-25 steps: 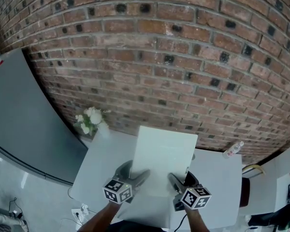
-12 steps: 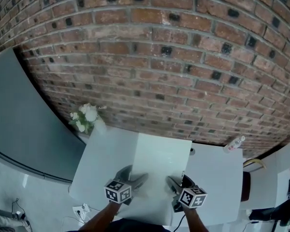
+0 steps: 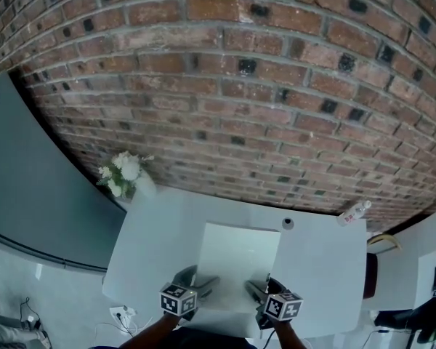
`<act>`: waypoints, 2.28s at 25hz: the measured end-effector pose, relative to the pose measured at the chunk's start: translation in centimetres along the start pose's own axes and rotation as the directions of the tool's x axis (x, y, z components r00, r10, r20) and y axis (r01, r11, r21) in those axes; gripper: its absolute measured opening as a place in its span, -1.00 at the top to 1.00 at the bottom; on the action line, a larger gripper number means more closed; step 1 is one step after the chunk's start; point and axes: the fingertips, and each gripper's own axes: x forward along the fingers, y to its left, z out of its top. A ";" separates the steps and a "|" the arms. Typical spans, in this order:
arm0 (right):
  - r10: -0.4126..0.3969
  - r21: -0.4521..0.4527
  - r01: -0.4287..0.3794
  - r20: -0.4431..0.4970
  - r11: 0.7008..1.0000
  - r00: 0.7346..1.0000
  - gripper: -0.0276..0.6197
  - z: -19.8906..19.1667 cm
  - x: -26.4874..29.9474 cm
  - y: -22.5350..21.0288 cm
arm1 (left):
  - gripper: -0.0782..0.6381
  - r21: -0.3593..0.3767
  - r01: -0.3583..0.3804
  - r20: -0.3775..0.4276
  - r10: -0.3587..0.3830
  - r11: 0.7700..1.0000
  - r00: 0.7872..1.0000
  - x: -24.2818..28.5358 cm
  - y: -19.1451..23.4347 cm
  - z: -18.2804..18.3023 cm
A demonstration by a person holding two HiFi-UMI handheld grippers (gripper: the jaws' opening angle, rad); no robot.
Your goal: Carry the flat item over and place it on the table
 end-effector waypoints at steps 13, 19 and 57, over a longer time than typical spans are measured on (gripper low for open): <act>-0.008 0.081 0.017 -0.113 0.997 0.994 -0.24 -4.2 2.7 -3.8 | -0.31 -0.080 -0.016 -0.139 0.005 0.997 0.990 2.9 2.1 -5.5; -0.050 0.140 0.067 -0.122 0.988 0.991 -0.23 -4.1 4.2 -5.1 | -0.31 -0.130 -0.038 -0.166 0.016 0.991 0.986 4.7 3.6 -5.9; -0.243 0.006 0.244 0.089 0.970 0.966 0.70 2.3 0.6 -5.6 | -0.03 -0.024 0.031 -0.070 -0.033 0.999 0.997 1.7 6.0 -1.3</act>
